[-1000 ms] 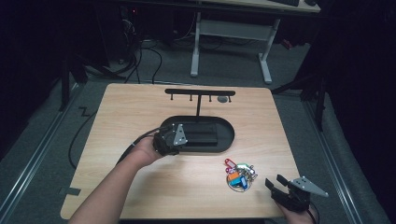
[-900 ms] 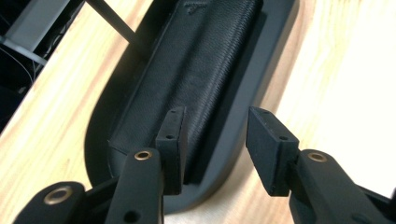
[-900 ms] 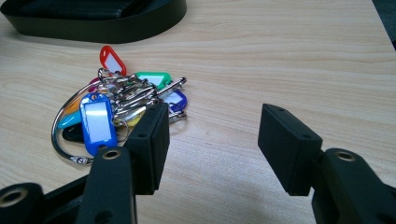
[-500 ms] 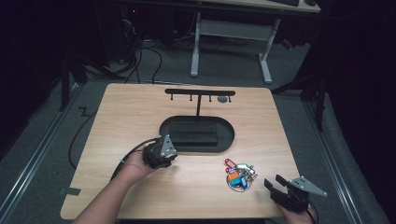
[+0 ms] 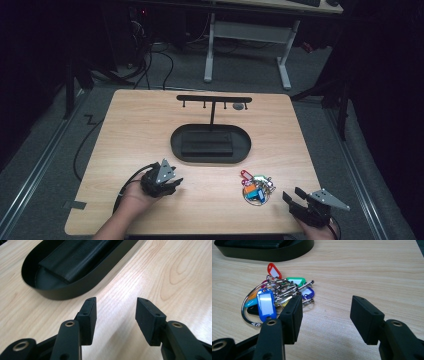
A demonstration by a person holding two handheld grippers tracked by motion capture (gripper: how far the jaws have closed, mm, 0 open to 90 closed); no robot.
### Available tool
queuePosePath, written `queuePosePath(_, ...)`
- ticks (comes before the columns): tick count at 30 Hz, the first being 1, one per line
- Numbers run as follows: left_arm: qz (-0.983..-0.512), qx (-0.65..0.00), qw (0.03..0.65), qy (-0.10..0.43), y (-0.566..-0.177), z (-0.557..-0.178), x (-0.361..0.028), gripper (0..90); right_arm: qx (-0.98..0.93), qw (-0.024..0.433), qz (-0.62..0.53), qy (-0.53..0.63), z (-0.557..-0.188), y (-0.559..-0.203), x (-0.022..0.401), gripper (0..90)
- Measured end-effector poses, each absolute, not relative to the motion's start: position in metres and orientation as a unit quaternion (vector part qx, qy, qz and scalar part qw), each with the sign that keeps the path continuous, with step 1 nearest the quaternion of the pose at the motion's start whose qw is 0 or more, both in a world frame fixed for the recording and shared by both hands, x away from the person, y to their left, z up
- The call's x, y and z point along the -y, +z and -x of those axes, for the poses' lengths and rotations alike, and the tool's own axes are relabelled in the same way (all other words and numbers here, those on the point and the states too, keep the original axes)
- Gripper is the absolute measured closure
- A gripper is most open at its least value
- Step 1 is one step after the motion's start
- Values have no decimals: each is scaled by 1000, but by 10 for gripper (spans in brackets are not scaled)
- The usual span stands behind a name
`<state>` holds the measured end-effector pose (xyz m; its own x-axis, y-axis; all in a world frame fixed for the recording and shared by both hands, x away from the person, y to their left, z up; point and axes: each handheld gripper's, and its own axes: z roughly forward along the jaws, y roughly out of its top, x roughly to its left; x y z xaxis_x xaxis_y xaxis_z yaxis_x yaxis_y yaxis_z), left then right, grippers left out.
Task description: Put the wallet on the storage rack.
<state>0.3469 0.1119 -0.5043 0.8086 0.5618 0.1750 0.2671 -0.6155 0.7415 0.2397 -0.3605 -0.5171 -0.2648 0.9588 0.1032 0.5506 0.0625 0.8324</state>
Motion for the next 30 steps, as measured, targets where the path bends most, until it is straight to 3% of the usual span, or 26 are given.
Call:
queuePosePath(11,-841,-311,407,172,-520,-307,-149,434,-688,250,-546,407,-240,-517,360,440)
queuePosePath(15,-841,-310,404,184,-518,-297,-153,371,-685,247,-552,405,-241,-518,359,439)
queuePosePath(22,-834,-310,406,209,-515,-297,-157,311,-686,249,-554,400,-242,-519,357,434)
queuePosePath(30,-823,-324,422,201,-513,-302,-166,297,-702,247,-557,369,-250,-519,351,434)
